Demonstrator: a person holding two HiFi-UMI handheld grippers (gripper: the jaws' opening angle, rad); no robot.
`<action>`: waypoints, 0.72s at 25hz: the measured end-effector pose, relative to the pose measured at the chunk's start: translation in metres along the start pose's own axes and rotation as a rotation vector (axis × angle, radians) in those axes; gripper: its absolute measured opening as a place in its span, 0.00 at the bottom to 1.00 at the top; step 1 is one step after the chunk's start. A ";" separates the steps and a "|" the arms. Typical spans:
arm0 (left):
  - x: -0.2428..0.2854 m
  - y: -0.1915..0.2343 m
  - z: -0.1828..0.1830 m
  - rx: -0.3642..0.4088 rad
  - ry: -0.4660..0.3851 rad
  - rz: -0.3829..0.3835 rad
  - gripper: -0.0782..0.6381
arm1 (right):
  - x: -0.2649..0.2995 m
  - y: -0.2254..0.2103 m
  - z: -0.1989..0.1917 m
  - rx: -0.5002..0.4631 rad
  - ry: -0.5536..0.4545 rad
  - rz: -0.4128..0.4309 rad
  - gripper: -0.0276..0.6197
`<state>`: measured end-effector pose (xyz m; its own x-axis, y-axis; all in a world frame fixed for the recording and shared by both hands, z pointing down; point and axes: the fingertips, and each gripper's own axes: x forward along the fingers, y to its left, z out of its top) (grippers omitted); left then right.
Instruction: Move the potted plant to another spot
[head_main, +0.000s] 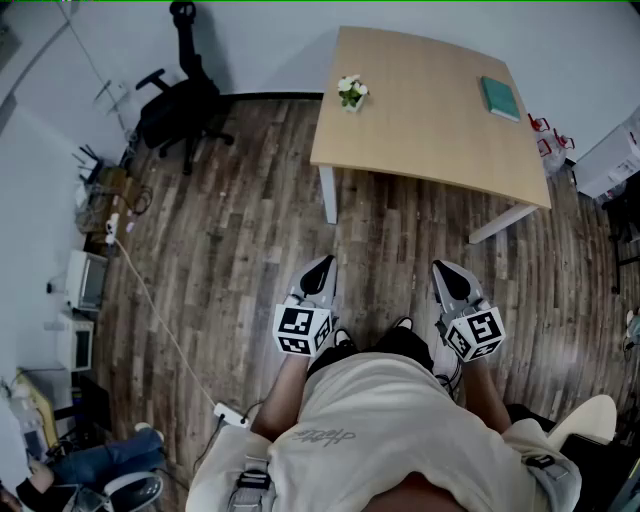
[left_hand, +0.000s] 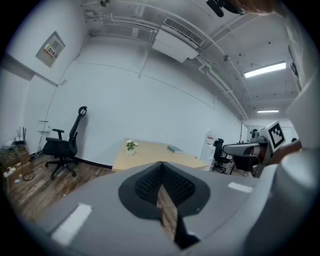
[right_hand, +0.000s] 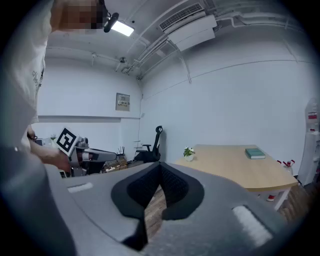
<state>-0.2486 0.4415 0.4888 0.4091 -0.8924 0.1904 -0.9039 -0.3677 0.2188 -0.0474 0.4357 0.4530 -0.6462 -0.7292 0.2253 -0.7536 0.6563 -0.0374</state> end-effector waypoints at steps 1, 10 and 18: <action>0.001 0.003 0.001 0.005 -0.001 0.000 0.13 | 0.002 0.000 0.000 0.000 -0.003 -0.001 0.05; 0.002 0.022 0.009 0.050 0.006 0.025 0.13 | 0.013 0.010 0.011 -0.005 -0.068 0.006 0.05; -0.004 0.030 0.017 0.082 0.000 0.050 0.13 | 0.012 0.011 0.009 -0.008 -0.081 0.003 0.05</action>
<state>-0.2795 0.4293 0.4789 0.3635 -0.9101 0.1991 -0.9302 -0.3431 0.1302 -0.0644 0.4322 0.4461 -0.6565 -0.7400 0.1461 -0.7506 0.6600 -0.0300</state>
